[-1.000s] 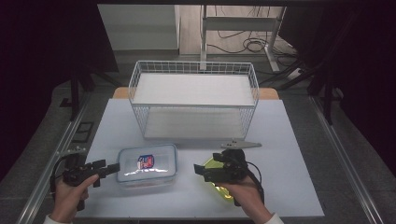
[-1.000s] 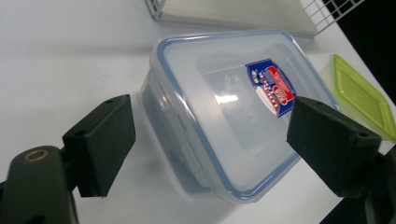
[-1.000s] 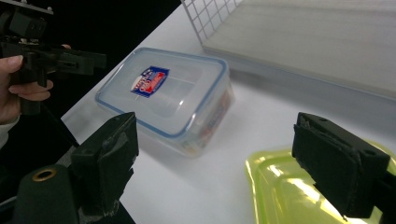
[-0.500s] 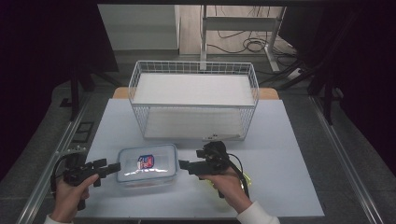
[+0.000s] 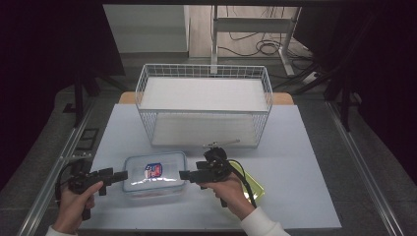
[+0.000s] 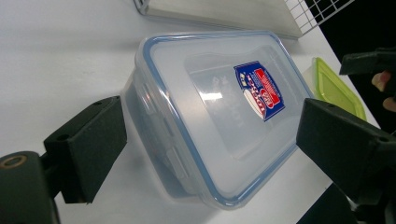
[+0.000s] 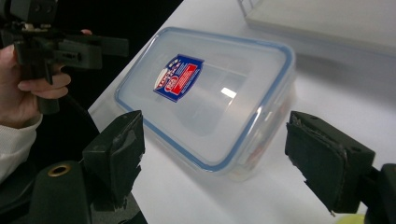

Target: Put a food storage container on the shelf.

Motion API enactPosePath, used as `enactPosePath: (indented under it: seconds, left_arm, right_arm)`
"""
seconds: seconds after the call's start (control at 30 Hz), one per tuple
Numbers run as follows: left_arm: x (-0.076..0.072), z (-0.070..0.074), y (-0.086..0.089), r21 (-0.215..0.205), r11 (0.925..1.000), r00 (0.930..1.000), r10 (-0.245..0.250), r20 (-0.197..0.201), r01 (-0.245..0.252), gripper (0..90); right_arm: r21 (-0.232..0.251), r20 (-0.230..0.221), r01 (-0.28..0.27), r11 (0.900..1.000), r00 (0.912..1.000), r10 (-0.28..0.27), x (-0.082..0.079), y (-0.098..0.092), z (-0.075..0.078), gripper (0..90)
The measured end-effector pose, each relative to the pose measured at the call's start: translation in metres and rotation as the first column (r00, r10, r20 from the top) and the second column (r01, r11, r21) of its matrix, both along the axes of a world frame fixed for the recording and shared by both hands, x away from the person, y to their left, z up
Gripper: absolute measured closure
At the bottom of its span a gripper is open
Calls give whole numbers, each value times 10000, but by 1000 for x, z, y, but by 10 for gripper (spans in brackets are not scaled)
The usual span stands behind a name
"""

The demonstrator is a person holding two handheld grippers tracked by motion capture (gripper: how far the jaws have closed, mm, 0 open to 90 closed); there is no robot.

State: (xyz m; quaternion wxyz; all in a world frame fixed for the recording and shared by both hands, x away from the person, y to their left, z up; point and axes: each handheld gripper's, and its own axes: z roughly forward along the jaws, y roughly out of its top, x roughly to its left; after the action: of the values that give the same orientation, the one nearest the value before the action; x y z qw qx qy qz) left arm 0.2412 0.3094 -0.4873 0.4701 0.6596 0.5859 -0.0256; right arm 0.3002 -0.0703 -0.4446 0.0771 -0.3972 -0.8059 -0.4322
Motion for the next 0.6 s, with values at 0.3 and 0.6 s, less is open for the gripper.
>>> enactPosePath:
  seconds: [0.3, 0.6]
  left_arm:
    - [15, -17, 1, -453, 9990, 9959, -109, -895, 68, 75]
    - [24, -23, -6, -878, 9957, 9879, -418, -1495, 288, 63]
  right_arm:
    - [-71, -396, 104, 9999, 9992, -107, 4, 11, -7, 203]
    - [-66, -733, 207, 9998, 9971, -211, 11, 14, -14, 205]
